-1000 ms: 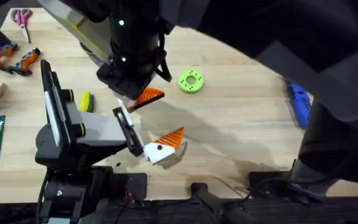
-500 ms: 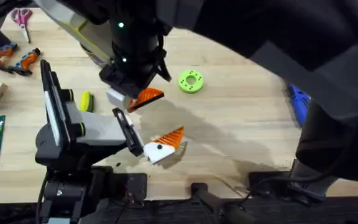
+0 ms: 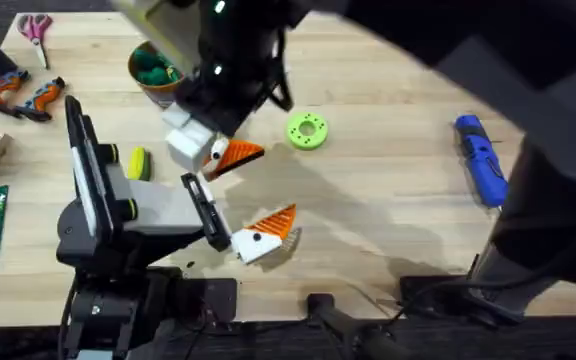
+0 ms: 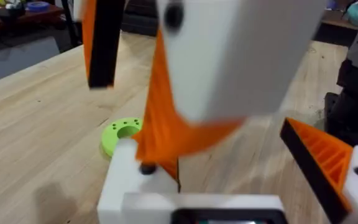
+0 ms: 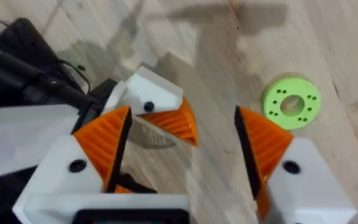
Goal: Pick up the gripper from the table and insert it into the empty holder that is missing its gripper. Then pick up a screw, insert it into the mounting hole, and use the screwdriver to tighten it. Finally, clean up the table by picking up the vegetable and placing it into the bucket.
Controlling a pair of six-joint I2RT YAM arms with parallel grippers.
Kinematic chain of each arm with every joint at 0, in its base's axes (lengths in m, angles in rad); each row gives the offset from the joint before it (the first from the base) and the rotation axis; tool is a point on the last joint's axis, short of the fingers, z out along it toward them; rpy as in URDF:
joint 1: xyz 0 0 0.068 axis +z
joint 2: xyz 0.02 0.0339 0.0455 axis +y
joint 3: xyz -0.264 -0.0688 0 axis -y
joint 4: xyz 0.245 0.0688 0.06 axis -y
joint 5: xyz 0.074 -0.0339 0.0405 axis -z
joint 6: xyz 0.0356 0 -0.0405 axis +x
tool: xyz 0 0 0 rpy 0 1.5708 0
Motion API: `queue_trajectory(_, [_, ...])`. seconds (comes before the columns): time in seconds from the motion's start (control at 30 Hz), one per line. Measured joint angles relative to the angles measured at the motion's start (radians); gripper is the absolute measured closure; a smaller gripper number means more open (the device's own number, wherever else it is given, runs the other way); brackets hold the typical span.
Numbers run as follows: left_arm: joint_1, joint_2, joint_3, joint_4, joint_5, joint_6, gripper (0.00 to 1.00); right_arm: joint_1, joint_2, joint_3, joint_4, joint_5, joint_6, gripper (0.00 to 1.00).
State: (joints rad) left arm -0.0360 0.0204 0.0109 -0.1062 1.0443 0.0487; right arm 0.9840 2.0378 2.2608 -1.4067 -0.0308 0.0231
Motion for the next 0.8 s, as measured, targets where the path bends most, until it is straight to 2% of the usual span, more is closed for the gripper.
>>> queue_trajectory(0.2, [0.0,0.0,0.0,0.0,0.0,0.0,0.015,-0.074,-0.083,0.0,0.0,-0.032,0.011,0.017])
queue_trajectory(0.37, [0.0,0.0,0.0,0.0,0.0,0.001,0.015,-0.118,-0.107,0.0,-0.01,-0.038,0.023,0.012])
queue_trajectory(0.8, [0.0,0.0,0.0,0.0,0.0,0.001,0.015,-0.129,-0.107,0.0,-0.023,-0.042,0.029,0.01])
